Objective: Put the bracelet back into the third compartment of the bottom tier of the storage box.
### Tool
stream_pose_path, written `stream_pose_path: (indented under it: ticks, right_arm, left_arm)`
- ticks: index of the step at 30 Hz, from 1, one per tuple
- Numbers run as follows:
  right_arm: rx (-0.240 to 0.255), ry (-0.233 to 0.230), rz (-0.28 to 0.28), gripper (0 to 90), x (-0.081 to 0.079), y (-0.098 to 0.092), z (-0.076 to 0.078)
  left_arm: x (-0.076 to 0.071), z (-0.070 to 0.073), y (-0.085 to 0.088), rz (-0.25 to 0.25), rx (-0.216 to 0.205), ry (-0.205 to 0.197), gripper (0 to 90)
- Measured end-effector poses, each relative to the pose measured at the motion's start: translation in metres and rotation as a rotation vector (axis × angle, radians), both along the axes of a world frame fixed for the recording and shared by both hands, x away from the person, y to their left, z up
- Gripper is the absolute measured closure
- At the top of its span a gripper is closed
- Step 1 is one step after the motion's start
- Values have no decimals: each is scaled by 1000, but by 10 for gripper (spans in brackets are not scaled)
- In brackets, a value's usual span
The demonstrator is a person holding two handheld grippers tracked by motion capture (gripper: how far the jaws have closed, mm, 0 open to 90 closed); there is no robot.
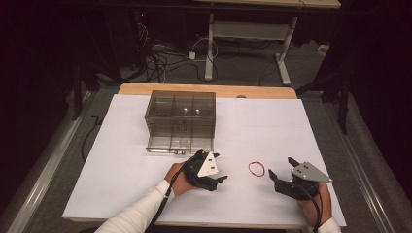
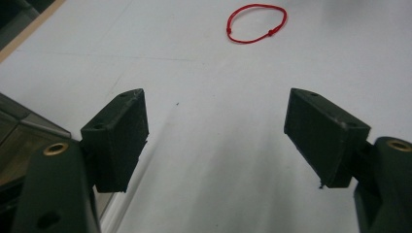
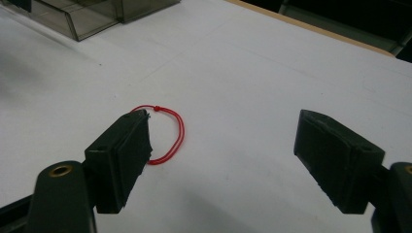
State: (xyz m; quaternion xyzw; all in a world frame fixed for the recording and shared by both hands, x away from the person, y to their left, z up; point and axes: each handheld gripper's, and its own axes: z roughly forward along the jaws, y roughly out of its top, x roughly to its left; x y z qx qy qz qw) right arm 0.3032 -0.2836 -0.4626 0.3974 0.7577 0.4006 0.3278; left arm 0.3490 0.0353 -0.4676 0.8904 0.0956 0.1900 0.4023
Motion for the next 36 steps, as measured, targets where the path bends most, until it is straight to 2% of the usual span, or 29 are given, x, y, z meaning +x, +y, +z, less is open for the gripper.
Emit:
stream_pose_path:
  ticks: [5,9,17,20,27,29,32,36]
  right_arm:
    - [-4,7,4,222,1,2,-1]
    - [-2,6,-5,222,1,1,-1]
    - [2,17,-12,223,2,-1,-2]
    - [0,20,-7,223,2,0,-2]
    - [-2,26,-1,223,2,-1,-3]
    - [-3,24,-1,223,2,-1,-3]
    - [-3,23,1,223,2,-1,-3]
    - [-3,22,7,223,1,-1,-2]
  left_arm:
    - [0,-1,-6,-11,-2,7,233]
    - [2,-2,-14,-29,-10,30,246]
    - [14,0,-45,-102,-49,123,317]
    - [20,1,-60,-144,-39,149,369]
    - [28,-5,-91,-183,29,185,425]
    - [32,-6,-97,-174,52,179,465]
    - [37,-8,-103,-164,65,196,539]
    - [40,-8,-105,-190,67,224,627]
